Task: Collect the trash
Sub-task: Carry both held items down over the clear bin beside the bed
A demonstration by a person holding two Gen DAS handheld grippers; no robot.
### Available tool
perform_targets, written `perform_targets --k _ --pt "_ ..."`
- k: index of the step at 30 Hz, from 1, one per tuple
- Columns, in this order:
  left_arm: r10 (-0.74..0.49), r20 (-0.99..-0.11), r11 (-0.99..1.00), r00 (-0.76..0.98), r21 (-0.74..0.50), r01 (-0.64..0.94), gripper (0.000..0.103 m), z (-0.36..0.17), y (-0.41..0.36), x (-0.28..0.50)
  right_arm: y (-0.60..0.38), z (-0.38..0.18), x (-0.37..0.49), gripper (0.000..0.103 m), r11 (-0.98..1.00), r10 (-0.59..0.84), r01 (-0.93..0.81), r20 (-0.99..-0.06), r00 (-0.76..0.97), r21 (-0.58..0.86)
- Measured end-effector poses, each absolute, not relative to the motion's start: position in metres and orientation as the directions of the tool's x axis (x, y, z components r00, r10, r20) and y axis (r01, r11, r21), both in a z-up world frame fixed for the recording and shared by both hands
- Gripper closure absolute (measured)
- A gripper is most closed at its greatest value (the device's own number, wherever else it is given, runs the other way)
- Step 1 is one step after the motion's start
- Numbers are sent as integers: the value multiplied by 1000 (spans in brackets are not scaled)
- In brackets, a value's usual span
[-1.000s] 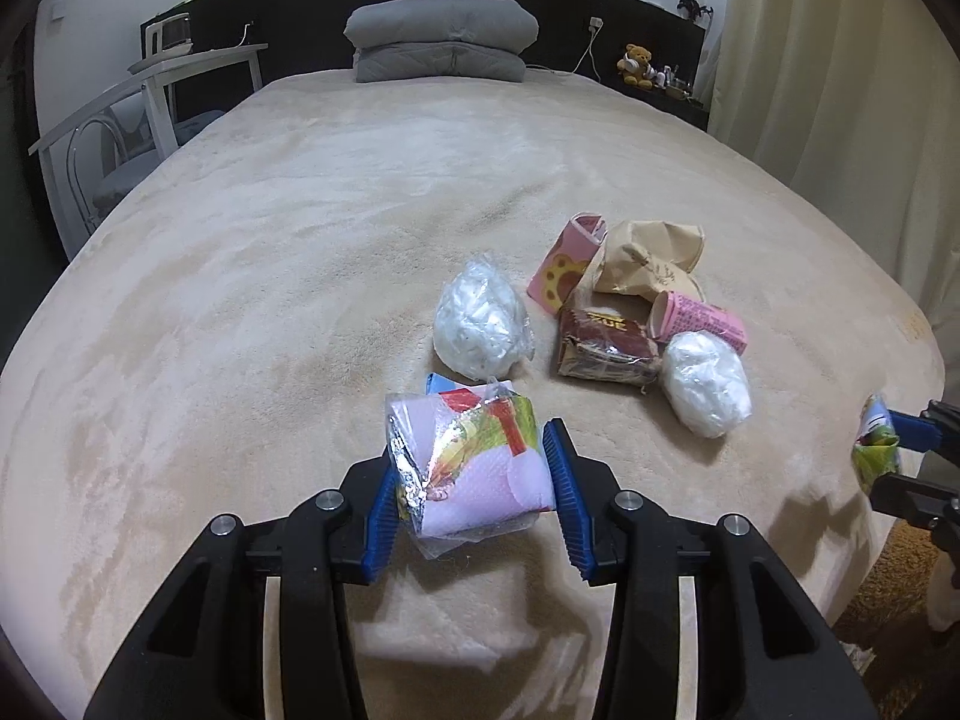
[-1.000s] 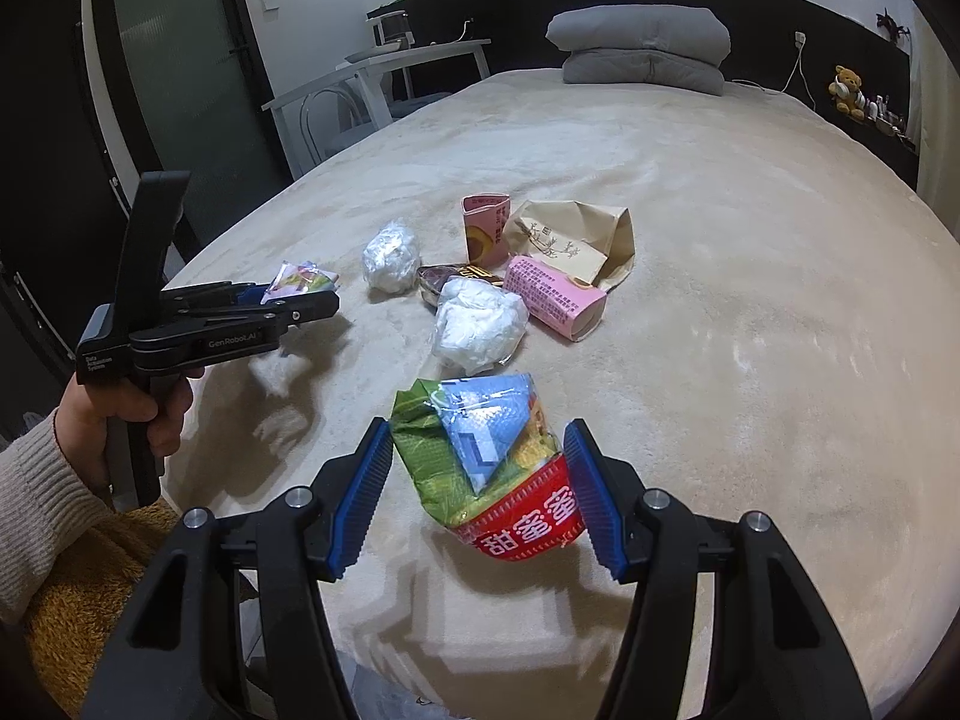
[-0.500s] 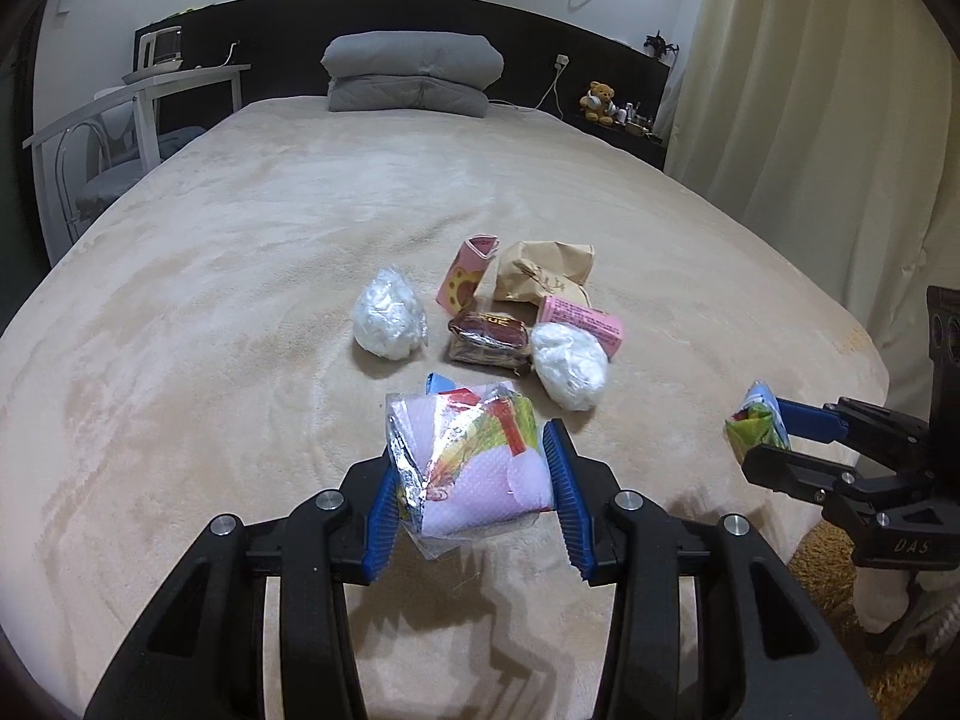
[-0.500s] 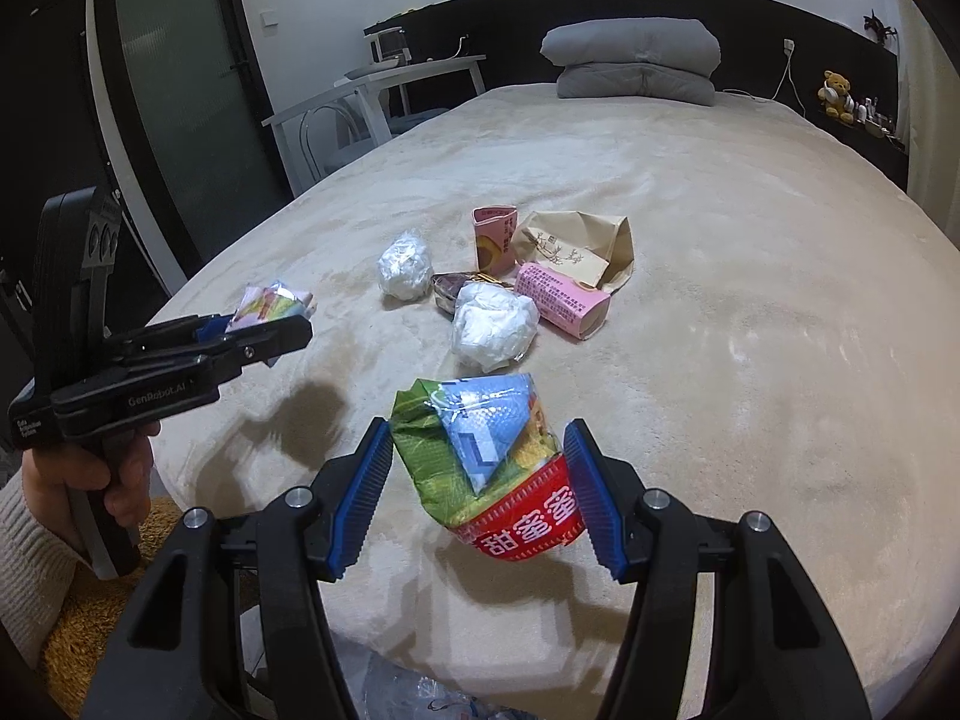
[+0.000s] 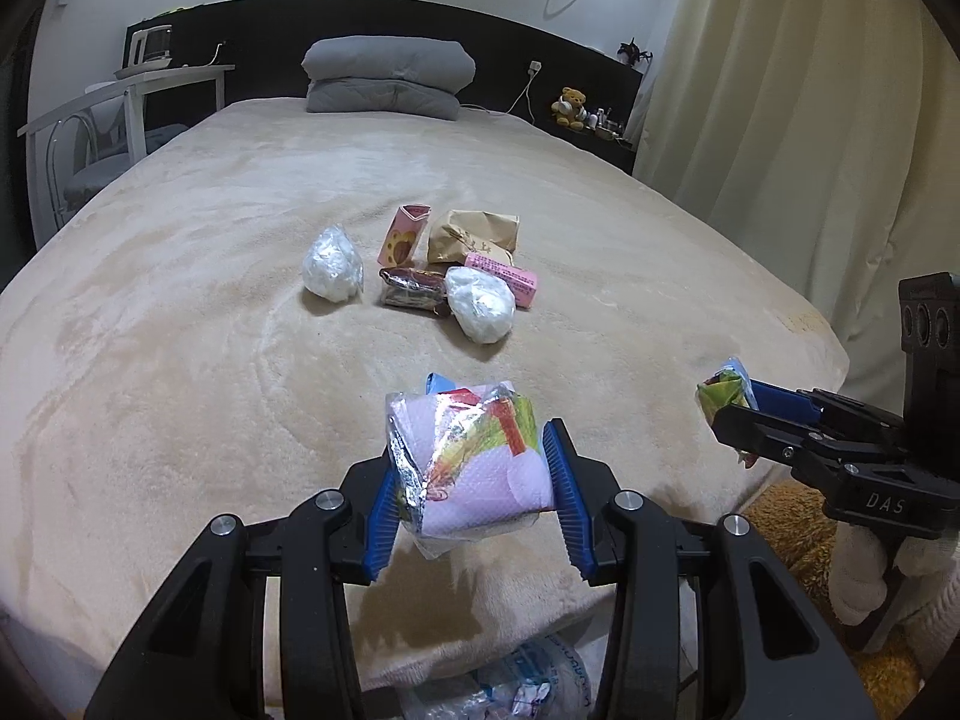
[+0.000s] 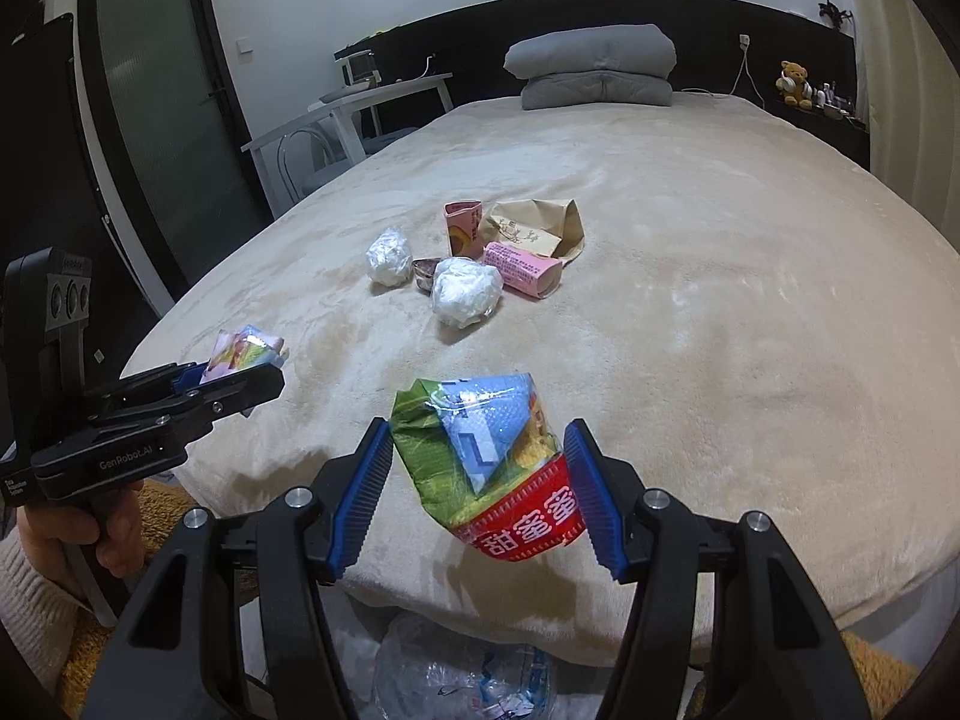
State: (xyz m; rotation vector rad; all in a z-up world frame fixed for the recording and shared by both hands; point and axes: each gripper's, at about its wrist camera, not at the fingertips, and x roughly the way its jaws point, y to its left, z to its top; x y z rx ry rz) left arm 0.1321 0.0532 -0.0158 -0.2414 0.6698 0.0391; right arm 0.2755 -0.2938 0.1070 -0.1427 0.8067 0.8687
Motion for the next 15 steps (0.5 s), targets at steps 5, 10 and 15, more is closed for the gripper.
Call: perform_targets --k 5,10,15 --pt "-45 -612 970 790 -214 -111 60 -18 40 111 -305 106 255 44 656 631 -725 -680 374 209" --pt "-48 -604 969 795 -222 -110 60 -21 31 90 -314 104 241 44 661 628 -720 -681 376 211" --pt "-53 -593 966 804 -235 -110 60 -21 22 77 -322 104 229 44 664 628 -717 -680 379 213"
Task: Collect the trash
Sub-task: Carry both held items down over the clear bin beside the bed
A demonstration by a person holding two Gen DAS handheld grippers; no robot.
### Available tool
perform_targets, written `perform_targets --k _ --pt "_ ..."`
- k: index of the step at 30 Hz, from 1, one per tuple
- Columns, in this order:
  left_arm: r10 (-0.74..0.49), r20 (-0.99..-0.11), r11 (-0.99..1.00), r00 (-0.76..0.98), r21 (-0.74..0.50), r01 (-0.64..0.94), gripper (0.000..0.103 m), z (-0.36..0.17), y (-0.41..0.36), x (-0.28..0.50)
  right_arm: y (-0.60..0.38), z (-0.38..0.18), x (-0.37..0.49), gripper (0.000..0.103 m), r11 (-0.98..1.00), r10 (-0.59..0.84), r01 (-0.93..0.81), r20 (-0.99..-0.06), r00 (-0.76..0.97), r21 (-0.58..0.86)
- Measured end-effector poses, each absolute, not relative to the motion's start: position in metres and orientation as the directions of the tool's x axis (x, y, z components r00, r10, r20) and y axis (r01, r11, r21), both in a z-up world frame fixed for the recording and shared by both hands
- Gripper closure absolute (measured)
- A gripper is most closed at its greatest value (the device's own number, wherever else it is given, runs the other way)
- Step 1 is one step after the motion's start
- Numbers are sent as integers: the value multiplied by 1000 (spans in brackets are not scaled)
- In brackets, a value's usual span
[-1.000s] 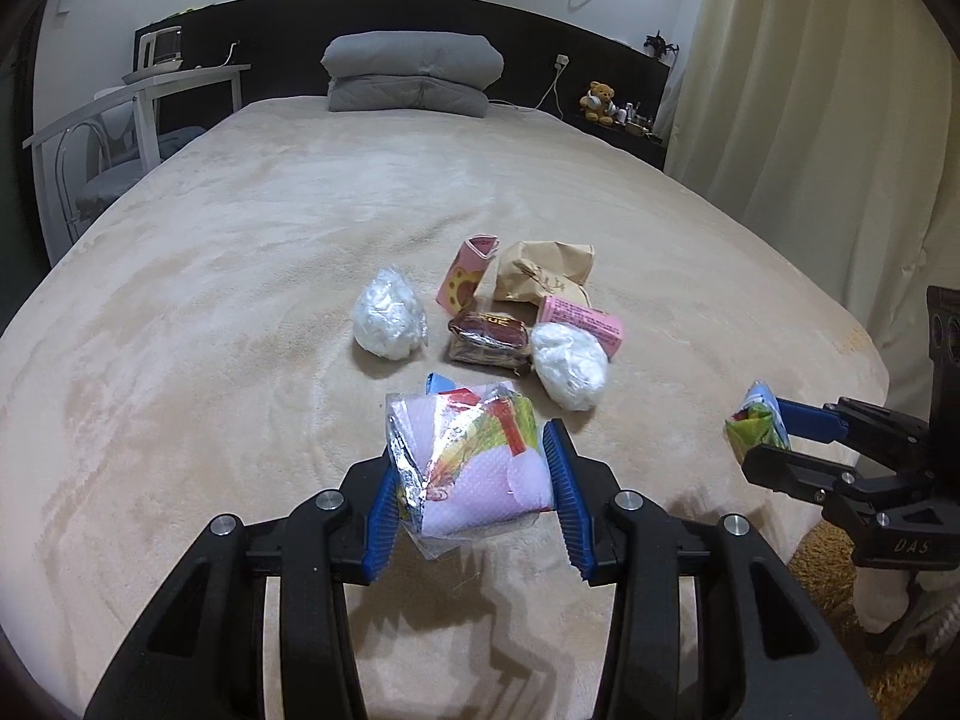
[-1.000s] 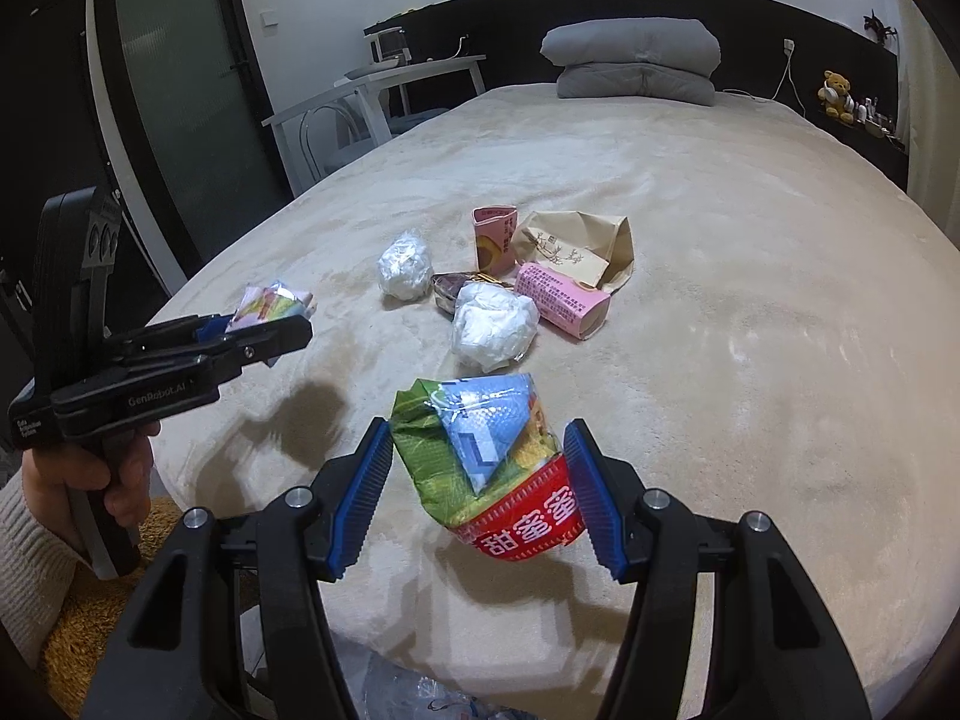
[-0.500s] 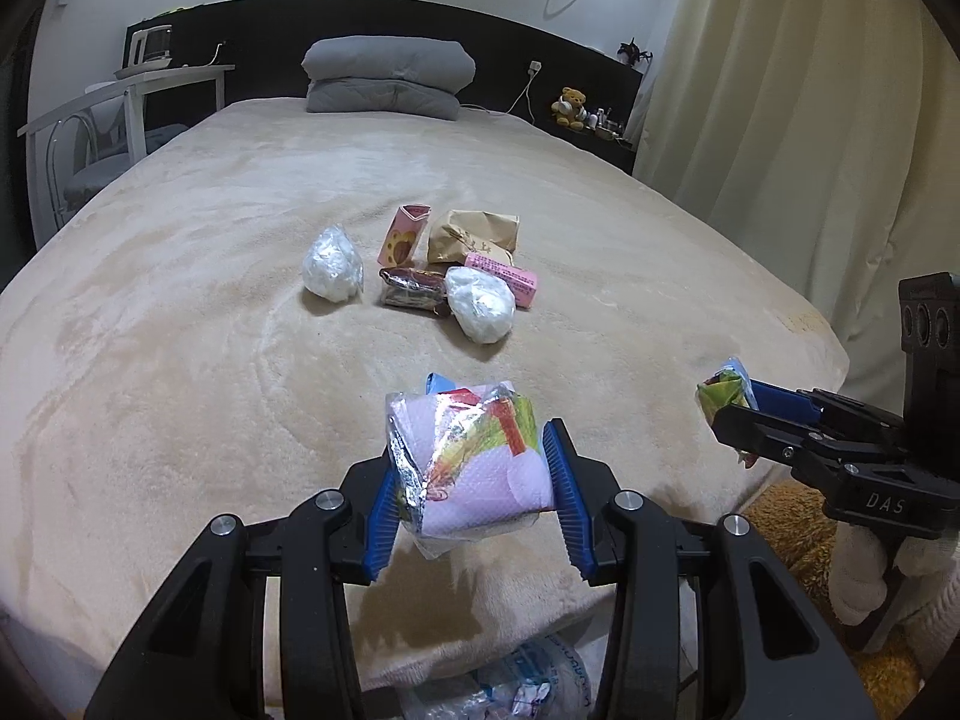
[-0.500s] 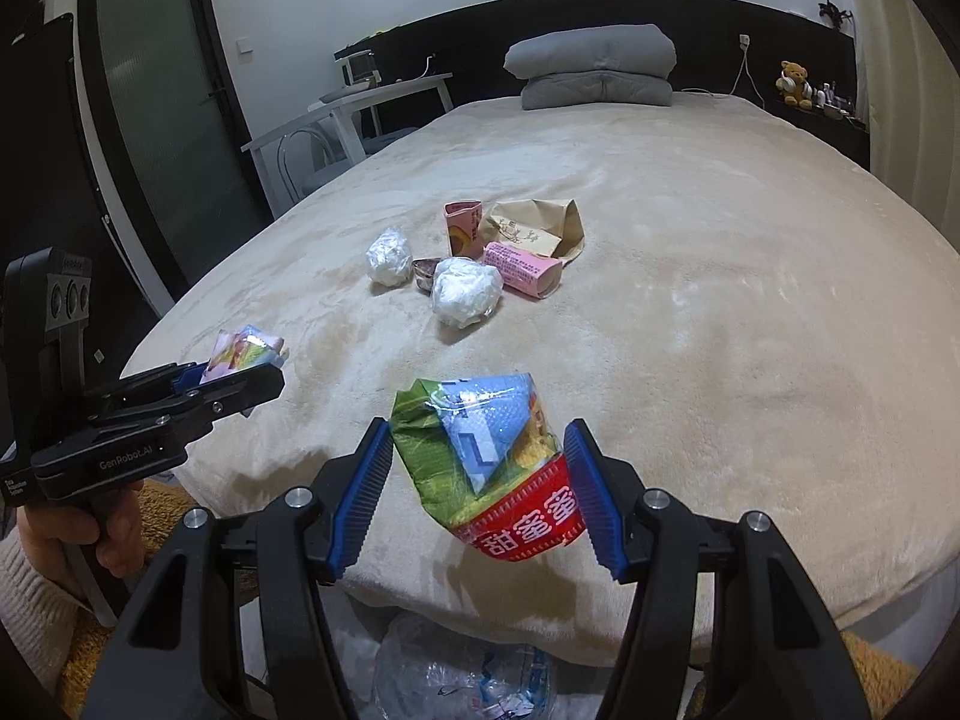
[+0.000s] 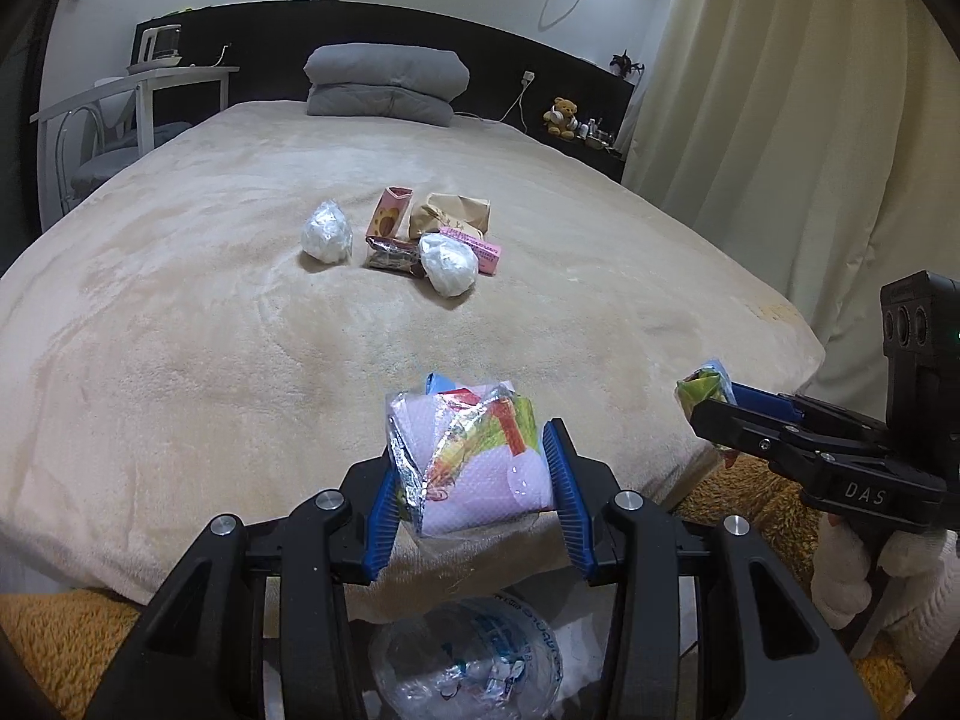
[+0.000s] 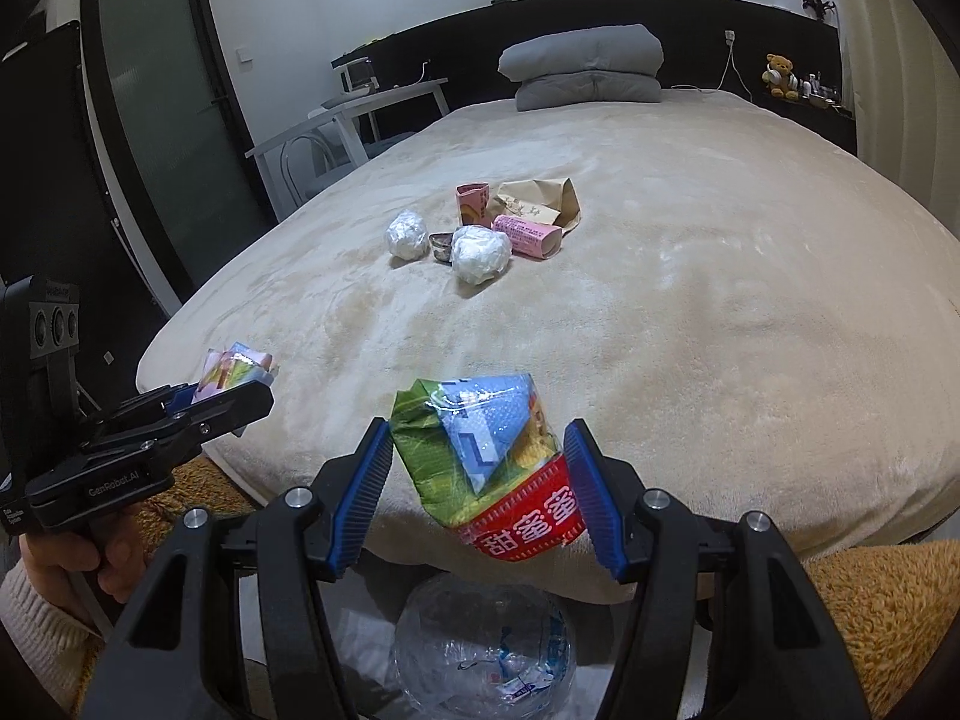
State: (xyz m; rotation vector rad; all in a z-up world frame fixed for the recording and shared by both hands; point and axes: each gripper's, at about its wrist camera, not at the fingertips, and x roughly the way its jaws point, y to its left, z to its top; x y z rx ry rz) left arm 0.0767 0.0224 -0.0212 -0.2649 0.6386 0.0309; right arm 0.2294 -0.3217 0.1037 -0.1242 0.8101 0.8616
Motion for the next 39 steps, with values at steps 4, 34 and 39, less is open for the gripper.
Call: perform_targets --k 4,34,39 --pt "-63 -590 963 805 -247 -105 60 -25 15 68 -324 99 219 44 662 623 -720 -687 374 208" --pt "-167 -861 939 480 -287 -188 60 -124 -11 93 -323 6 236 44 733 450 -590 -892 45 339" --pt "-193 -886 931 421 -301 -207 60 -139 -10 99 -323 -12 239 44 761 404 -549 -915 -17 346"
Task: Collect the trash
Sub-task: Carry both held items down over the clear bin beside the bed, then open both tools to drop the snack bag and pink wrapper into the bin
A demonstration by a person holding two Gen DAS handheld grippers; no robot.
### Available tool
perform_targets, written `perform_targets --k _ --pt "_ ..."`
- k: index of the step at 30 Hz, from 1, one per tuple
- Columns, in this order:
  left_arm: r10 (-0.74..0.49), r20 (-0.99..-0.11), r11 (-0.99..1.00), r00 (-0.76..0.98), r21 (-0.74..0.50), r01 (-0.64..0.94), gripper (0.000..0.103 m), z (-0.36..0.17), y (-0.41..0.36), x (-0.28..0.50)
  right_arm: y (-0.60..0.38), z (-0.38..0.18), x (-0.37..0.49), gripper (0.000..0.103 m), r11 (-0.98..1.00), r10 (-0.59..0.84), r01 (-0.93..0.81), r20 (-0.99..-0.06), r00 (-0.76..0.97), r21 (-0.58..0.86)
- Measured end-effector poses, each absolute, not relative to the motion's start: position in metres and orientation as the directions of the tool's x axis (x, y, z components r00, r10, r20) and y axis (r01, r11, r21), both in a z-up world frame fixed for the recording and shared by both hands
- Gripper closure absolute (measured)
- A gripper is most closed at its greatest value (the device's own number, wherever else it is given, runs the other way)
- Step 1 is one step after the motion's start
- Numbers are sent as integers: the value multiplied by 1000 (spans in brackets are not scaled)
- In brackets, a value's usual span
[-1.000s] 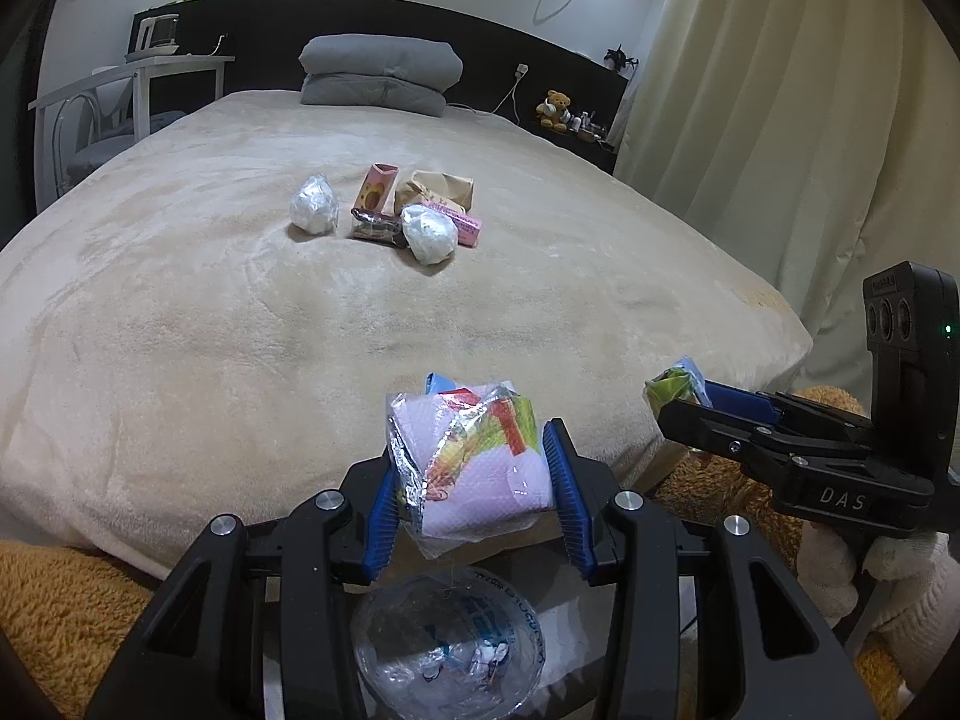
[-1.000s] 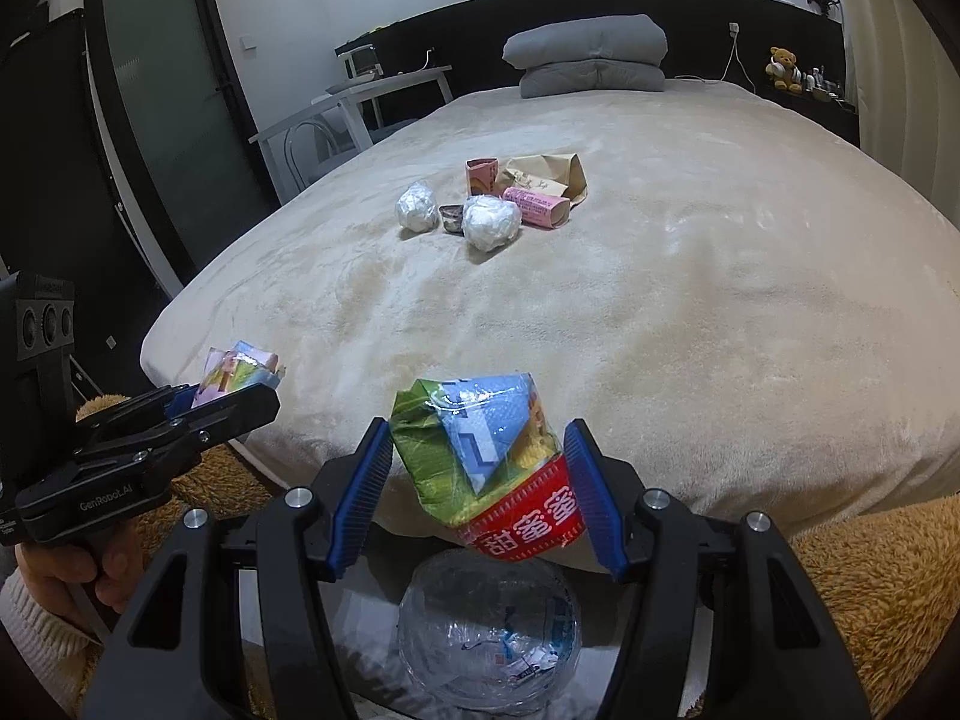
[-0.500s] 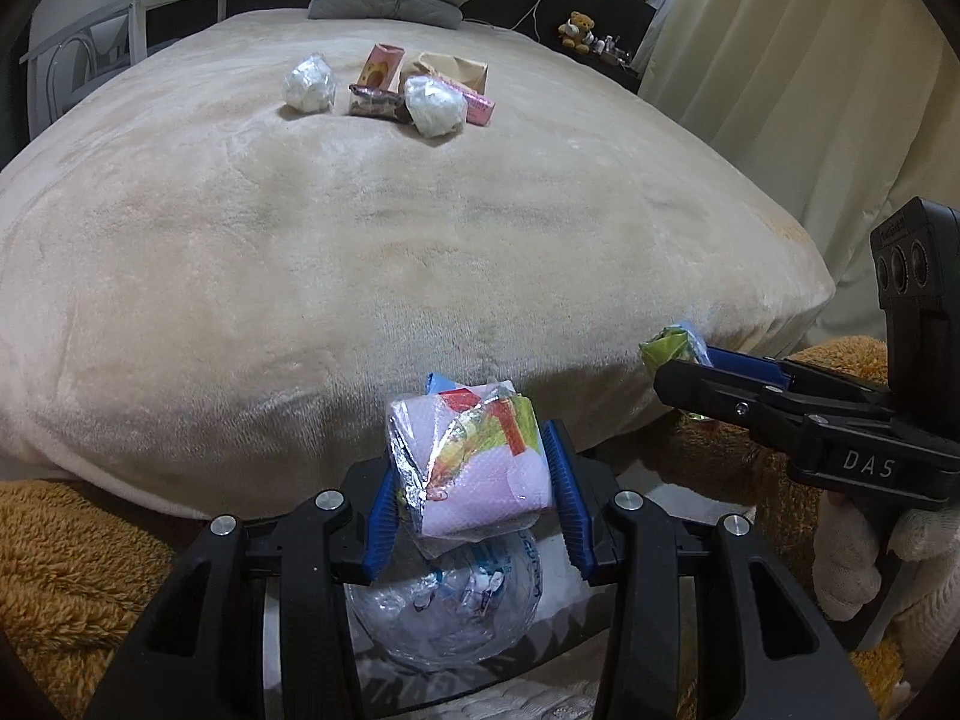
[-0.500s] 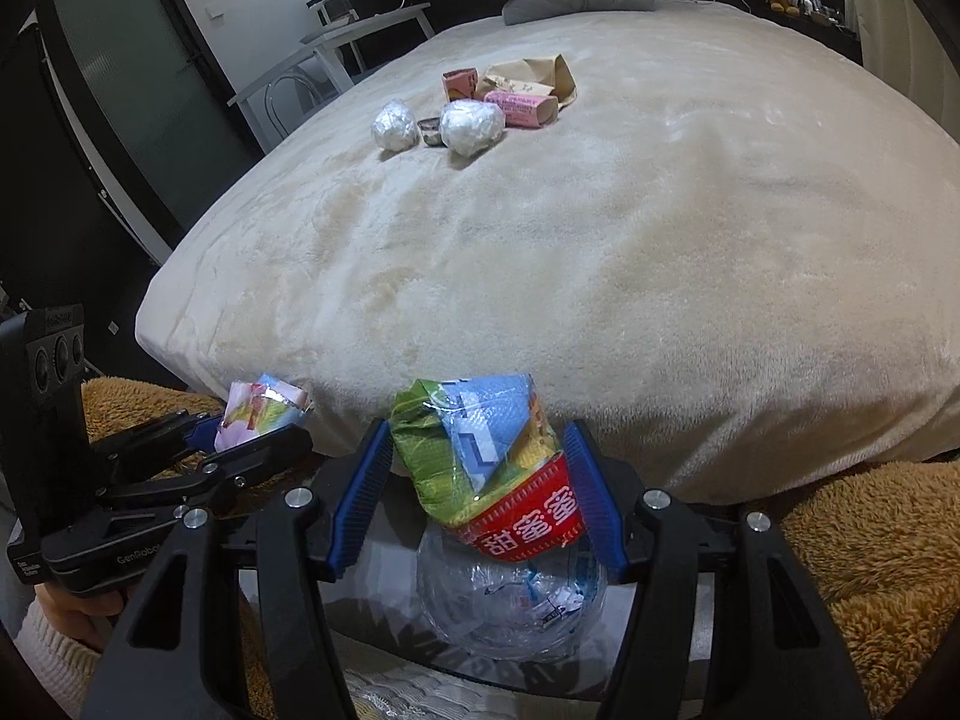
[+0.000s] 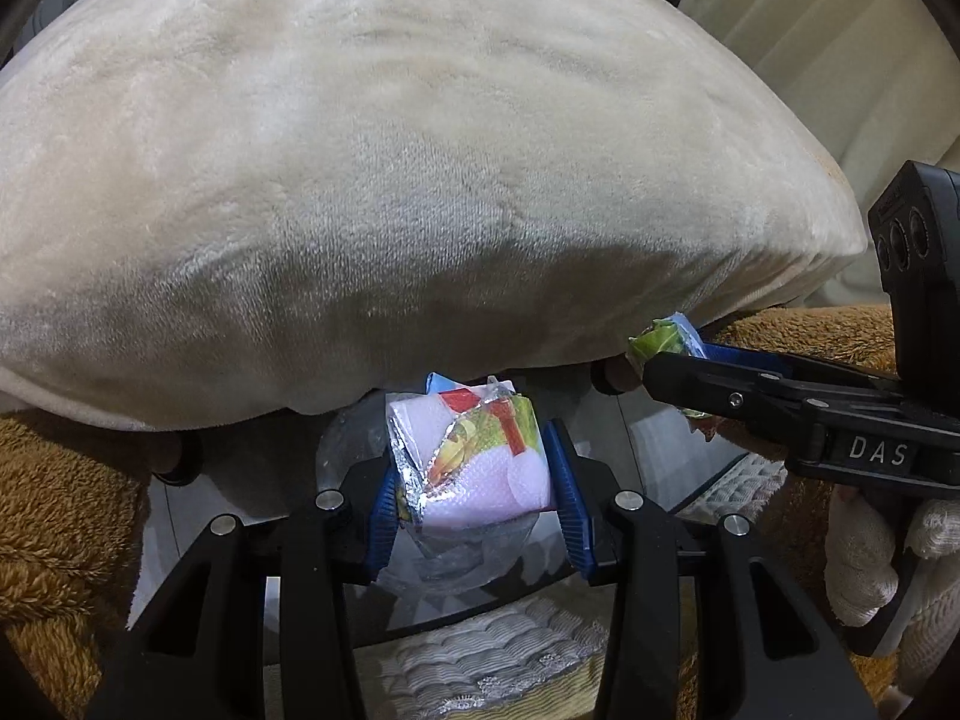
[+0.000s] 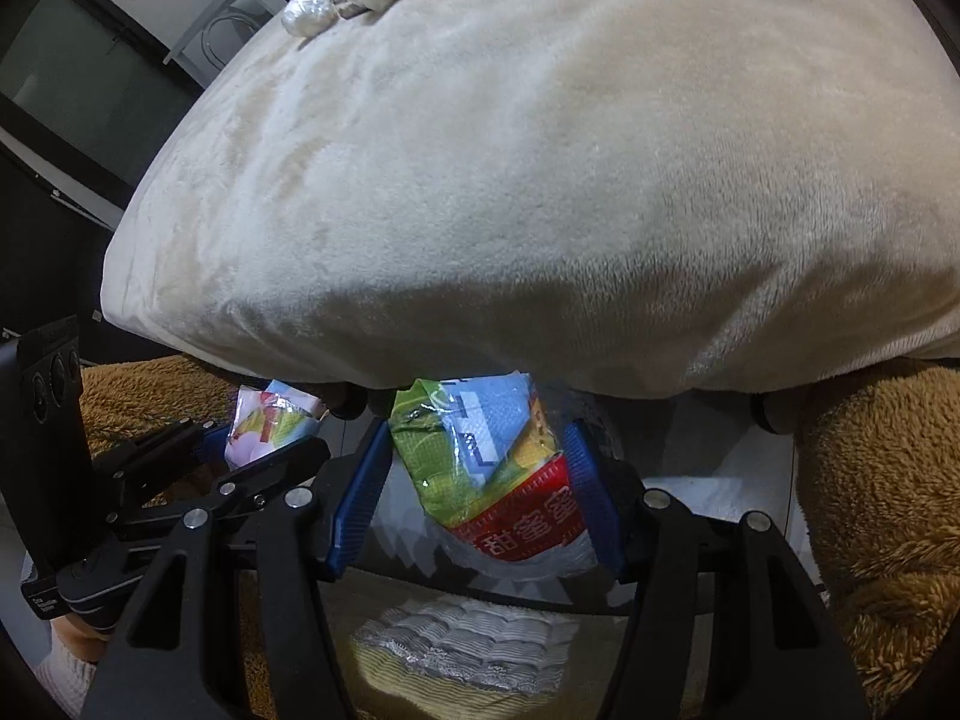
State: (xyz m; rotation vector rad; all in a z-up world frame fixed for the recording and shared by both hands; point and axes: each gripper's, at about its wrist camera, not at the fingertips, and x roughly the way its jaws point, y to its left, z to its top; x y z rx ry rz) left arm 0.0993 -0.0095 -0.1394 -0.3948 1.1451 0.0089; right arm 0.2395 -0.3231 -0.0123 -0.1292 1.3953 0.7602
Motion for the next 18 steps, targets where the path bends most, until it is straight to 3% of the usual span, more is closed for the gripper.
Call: perform_targets --k 18 --pt "-268 -932 909 245 -329 -255 60 -181 -12 107 -309 -58 243 44 827 291 -444 -938 -188 345"
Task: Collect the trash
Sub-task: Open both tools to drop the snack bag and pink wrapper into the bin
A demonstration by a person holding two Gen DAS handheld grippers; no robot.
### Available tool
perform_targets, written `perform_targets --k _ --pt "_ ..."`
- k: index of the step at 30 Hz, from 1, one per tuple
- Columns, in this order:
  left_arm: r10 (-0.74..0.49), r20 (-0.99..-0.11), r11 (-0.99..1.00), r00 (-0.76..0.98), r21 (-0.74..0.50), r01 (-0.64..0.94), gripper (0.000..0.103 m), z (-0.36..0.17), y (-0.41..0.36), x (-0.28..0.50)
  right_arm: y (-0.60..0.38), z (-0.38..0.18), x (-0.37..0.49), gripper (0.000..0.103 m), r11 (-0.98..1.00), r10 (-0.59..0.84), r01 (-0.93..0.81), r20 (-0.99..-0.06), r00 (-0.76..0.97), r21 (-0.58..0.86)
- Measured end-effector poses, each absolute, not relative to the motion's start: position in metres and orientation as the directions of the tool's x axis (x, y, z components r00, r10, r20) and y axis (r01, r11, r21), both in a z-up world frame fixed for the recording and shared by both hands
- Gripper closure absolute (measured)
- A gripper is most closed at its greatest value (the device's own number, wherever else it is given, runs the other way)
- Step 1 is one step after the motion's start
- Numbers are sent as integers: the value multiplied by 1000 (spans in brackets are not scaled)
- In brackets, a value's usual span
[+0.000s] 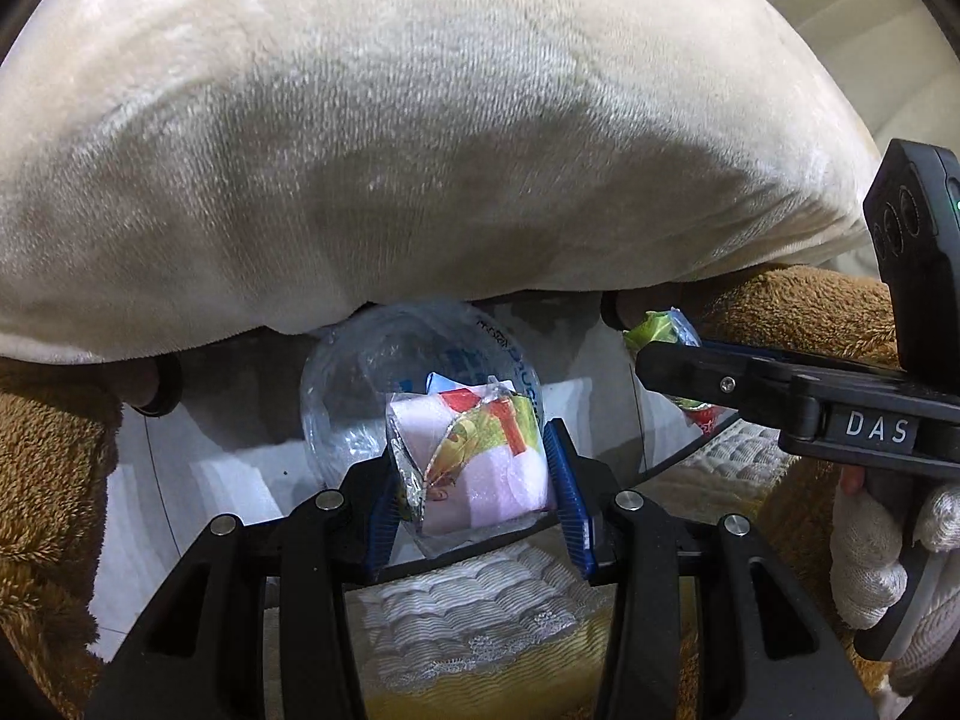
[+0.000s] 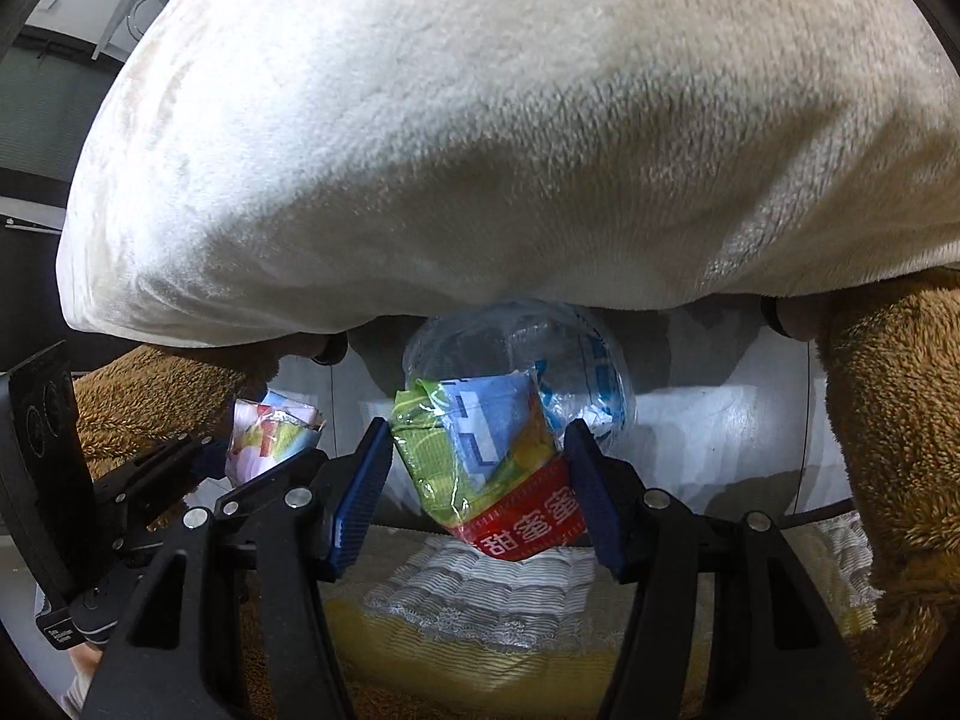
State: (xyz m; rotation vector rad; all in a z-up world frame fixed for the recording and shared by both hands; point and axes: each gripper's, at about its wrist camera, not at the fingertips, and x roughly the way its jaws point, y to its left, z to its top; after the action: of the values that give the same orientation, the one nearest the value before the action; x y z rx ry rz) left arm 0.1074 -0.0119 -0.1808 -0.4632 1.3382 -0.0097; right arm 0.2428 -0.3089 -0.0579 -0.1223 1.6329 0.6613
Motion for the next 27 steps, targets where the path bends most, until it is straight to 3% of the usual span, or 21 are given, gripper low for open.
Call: perform_targets --k 20,21,23,27 --pt "-301 -940 910 163 -334 -247 59 -196 -16 103 -311 -70 251 43 842 270 -416 -936 -224 343" --pt "-302 -940 908 161 -334 -251 57 -196 -15 103 -313 -71 252 42 846 271 -409 -936 -226 344" --pt "-290 -945 912 153 -321 -257 37 -196 -14 102 -314 -72 254 42 851 272 -398 -936 -224 342" --pt "-284 -945 911 164 -320 -261 37 -194 -10 102 -315 -71 255 37 850 284 -392 -932 -223 353"
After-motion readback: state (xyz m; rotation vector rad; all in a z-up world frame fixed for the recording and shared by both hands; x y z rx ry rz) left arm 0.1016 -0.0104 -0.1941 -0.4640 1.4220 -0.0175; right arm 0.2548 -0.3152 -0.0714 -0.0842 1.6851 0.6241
